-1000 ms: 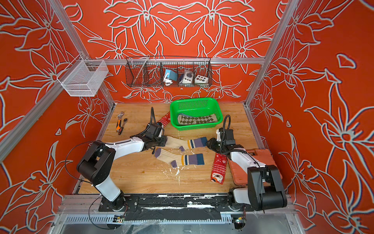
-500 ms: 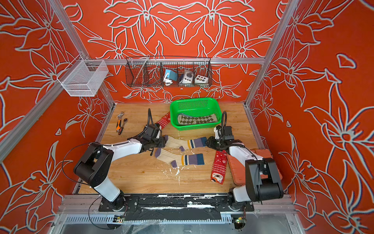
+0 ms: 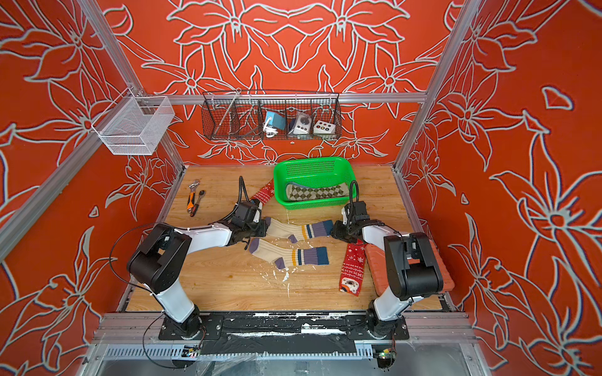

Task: Place the socks together as a pair
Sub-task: Adjust the sock at the center of the board.

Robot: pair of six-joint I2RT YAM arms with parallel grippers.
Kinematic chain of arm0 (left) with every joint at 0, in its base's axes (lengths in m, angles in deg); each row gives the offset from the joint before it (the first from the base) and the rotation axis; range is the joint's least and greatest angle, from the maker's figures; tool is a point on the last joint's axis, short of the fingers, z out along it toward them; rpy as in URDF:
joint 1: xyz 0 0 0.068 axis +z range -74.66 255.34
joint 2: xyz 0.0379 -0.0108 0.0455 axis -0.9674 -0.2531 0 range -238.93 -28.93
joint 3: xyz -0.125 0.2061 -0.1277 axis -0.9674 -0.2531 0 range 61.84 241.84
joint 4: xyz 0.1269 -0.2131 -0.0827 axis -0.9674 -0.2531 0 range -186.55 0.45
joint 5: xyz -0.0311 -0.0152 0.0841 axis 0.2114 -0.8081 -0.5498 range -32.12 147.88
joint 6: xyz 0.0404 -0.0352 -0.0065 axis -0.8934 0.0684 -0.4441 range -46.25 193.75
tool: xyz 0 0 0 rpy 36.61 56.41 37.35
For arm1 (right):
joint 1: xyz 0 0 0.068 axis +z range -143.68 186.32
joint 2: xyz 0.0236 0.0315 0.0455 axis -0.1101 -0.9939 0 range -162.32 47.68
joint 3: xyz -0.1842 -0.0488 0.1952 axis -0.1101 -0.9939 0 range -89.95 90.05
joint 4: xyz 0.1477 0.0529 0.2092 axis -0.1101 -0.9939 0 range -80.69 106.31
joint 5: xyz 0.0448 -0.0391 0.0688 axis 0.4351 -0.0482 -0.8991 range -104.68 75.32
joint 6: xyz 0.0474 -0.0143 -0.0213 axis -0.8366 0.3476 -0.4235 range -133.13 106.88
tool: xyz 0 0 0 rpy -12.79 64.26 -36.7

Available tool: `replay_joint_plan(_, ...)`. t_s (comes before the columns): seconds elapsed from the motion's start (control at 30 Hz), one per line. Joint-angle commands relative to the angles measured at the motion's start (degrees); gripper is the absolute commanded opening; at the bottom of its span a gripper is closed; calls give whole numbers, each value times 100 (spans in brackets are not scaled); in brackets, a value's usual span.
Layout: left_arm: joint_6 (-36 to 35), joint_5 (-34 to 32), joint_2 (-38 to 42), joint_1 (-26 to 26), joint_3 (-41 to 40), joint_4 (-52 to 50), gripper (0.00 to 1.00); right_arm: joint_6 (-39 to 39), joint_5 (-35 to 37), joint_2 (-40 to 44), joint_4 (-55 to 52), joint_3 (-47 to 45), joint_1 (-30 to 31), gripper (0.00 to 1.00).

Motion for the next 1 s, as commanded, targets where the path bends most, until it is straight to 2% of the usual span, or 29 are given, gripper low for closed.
replay_joint_plan(0.0, -18, 19, -37, 27, -86, 175, 13, 56, 166, -160, 8, 171, 113, 36)
replay_joint_plan(0.1, -9, -4, 27, 28, -135, 168, 1, 55, 170, -222, -10, 203, 161, 23)
replay_joint_plan(0.27, 33, -151, 345, 57, -317, 21, 0, 105, 158, 101, -155, 116, 246, 0)
replay_joint_plan(0.53, 236, -178, 1201, 63, -1049, -131, 0, 142, -155, 776, -489, -268, 579, 0)
replay_joint_plan(0.77, 234, -448, 1384, 107, -1313, -141, 0, 147, -177, 907, -427, -555, 689, 0)
replay_joint_plan(0.8, 235, -468, 1379, 115, -1301, -149, 3, 152, -179, 862, -402, -555, 688, 0)
replay_joint_plan(0.83, 230, -486, 1388, 124, -1283, -173, 11, 160, -190, 822, -388, -549, 688, 3)
replay_joint_plan(0.9, 244, -504, 1467, 128, -1281, -217, 30, 196, -205, 794, -402, -525, 690, 13)
replay_joint_plan(0.97, 271, -542, 1684, 124, -1362, -233, 42, 237, -180, 860, -475, -497, 689, 23)
